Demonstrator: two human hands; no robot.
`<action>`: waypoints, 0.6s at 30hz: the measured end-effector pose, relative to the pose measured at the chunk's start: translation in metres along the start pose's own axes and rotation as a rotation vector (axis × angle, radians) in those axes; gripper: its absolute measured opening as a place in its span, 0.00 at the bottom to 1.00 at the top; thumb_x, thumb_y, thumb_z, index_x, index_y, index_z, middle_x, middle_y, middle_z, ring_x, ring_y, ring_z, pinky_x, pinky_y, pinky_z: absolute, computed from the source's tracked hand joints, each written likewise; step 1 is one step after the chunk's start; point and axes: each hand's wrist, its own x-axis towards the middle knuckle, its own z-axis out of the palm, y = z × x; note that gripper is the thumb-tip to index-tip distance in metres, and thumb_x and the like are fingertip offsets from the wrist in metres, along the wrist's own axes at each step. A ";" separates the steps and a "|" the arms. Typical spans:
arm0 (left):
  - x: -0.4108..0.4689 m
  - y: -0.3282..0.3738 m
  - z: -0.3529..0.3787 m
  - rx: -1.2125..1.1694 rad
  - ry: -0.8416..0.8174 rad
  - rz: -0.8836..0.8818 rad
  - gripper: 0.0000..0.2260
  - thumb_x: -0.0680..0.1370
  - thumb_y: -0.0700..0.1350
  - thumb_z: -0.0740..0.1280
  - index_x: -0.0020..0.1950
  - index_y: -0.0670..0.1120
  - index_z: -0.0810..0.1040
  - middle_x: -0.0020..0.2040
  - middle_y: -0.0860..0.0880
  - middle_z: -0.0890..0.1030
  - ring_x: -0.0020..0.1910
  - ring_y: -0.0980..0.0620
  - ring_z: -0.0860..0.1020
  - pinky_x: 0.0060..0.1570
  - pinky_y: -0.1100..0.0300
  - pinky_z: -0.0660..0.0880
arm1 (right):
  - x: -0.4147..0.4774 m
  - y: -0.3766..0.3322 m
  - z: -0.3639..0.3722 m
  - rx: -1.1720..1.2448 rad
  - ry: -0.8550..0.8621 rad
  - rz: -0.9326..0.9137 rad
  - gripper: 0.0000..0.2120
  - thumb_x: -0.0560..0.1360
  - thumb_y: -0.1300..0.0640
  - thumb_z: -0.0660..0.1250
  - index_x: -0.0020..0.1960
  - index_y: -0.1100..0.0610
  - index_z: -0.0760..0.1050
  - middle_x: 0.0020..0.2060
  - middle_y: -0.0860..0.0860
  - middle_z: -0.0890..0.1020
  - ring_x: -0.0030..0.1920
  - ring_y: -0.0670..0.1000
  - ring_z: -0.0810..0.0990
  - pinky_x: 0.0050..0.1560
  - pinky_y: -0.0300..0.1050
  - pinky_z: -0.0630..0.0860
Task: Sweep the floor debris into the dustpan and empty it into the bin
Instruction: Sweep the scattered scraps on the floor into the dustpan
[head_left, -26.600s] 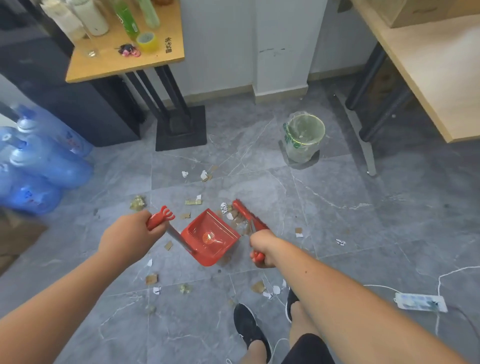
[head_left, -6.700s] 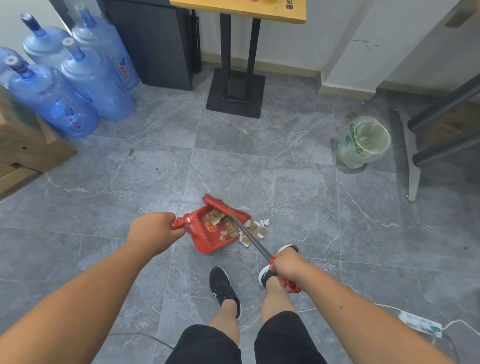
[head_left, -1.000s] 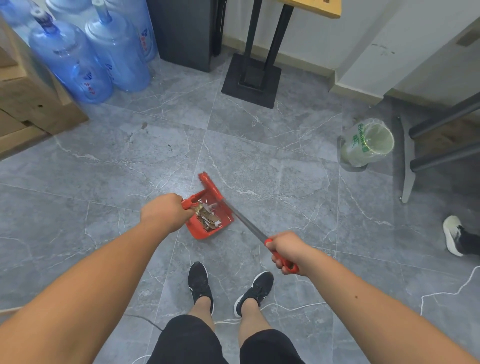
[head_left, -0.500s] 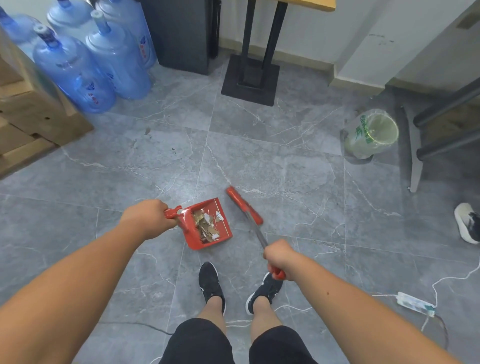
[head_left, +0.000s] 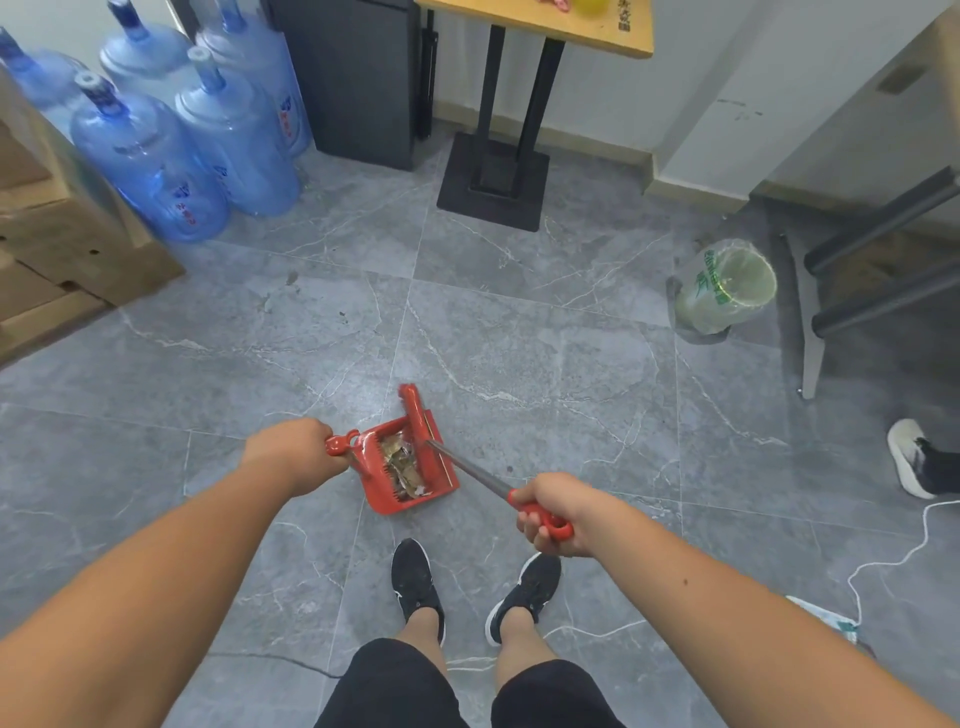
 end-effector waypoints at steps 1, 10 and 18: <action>-0.001 -0.001 -0.001 -0.011 0.000 0.001 0.17 0.75 0.62 0.65 0.38 0.49 0.79 0.35 0.52 0.81 0.37 0.50 0.80 0.38 0.59 0.76 | -0.004 -0.003 -0.003 -0.032 0.012 -0.013 0.04 0.81 0.59 0.61 0.47 0.57 0.69 0.28 0.51 0.71 0.20 0.44 0.68 0.18 0.33 0.63; -0.010 -0.006 -0.008 -0.096 -0.117 0.059 0.17 0.77 0.60 0.68 0.39 0.48 0.80 0.35 0.51 0.81 0.35 0.52 0.79 0.32 0.59 0.71 | -0.039 -0.010 -0.048 0.002 0.119 -0.071 0.03 0.80 0.58 0.62 0.50 0.58 0.70 0.27 0.52 0.72 0.20 0.44 0.68 0.18 0.33 0.64; -0.014 0.027 -0.031 -0.026 -0.040 0.146 0.18 0.77 0.62 0.67 0.41 0.48 0.81 0.36 0.53 0.79 0.40 0.49 0.80 0.37 0.57 0.75 | -0.058 -0.008 -0.089 0.121 0.130 -0.109 0.03 0.80 0.59 0.63 0.51 0.59 0.71 0.27 0.52 0.73 0.21 0.44 0.69 0.17 0.34 0.65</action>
